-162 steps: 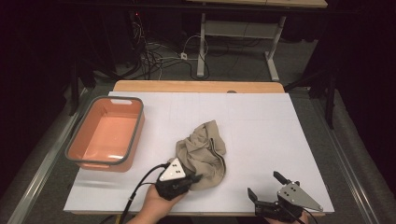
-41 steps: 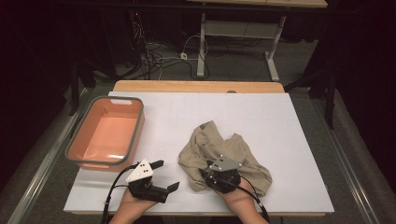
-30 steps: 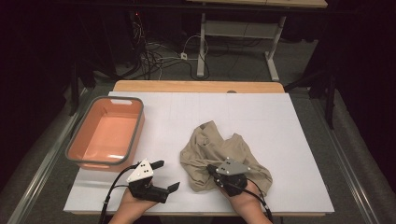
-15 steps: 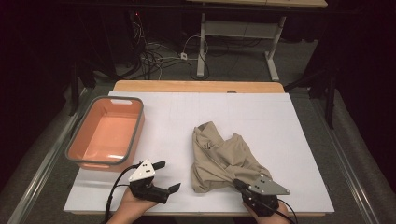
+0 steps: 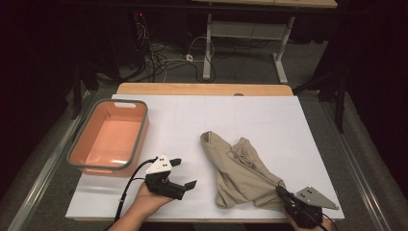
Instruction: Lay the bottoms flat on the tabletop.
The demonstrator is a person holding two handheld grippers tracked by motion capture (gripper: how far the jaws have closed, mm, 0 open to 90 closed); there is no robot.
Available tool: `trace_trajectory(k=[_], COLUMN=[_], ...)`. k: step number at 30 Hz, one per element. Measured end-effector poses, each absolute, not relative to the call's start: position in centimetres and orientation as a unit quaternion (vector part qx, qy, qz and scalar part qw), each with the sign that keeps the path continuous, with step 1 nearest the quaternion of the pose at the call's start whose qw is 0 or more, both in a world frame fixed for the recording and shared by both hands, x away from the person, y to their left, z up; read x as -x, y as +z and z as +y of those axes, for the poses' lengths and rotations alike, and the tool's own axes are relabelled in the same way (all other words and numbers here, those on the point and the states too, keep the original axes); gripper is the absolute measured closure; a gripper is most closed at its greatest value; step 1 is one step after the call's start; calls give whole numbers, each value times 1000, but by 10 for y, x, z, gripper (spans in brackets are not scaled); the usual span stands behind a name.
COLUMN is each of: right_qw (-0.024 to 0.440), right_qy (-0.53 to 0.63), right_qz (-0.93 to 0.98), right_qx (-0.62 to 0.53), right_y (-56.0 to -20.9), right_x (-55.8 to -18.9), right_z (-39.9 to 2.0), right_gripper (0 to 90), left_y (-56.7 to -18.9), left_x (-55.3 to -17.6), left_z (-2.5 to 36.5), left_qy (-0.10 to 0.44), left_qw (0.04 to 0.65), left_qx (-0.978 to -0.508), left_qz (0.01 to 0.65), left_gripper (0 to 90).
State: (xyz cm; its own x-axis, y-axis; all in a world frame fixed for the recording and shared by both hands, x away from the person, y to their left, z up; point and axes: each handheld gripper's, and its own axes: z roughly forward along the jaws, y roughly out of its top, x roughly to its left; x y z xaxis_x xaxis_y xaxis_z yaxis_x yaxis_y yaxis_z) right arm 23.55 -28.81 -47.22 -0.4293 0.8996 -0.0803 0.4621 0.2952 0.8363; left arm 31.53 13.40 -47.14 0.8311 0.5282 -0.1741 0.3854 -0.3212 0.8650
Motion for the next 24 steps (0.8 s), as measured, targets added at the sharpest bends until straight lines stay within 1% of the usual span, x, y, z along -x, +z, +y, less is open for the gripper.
trace_trajectory(k=[4, 7, 9, 10, 12, 14, 19, 21, 24], right_qw=[305, 302, 297, 296, 292, 287, 279, 262, 240], right_qy=[380, 386, 392, 396, 406, 420, 452, 463, 456], right_qz=[730, 714, 714, 715, 718, 721, 732, 744, 771], right_qx=[-479, -500, -498, -495, -484, -471, -427, -404, -374], right_y=[-471, -470, -469, -468, -464, -458, -441, -440, -448], right_x=[-238, -239, -239, -239, -239, -240, -236, -235, -235], right_z=[-311, -326, -326, -324, -316, -307, -278, -261, -235], right_gripper=[896, 893, 883, 868, 791, 734, 647, 601, 539], left_y=[-472, -472, -472, -473, -475, -476, -477, -477, -478], left_x=[-315, -313, -312, -311, -310, -309, -306, -306, -305], left_z=[131, 131, 131, 132, 132, 133, 135, 136, 137], left_qy=[68, 70, 71, 72, 73, 72, 74, 75, 76], left_qw=[511, 507, 506, 505, 502, 500, 497, 497, 496], left_qx=[-810, -814, -814, -815, -816, -817, -819, -818, -818], left_qz=[280, 276, 275, 274, 277, 277, 277, 279, 281], left_gripper=[28, 28, 28, 28, 28, 28, 28, 28, 28])
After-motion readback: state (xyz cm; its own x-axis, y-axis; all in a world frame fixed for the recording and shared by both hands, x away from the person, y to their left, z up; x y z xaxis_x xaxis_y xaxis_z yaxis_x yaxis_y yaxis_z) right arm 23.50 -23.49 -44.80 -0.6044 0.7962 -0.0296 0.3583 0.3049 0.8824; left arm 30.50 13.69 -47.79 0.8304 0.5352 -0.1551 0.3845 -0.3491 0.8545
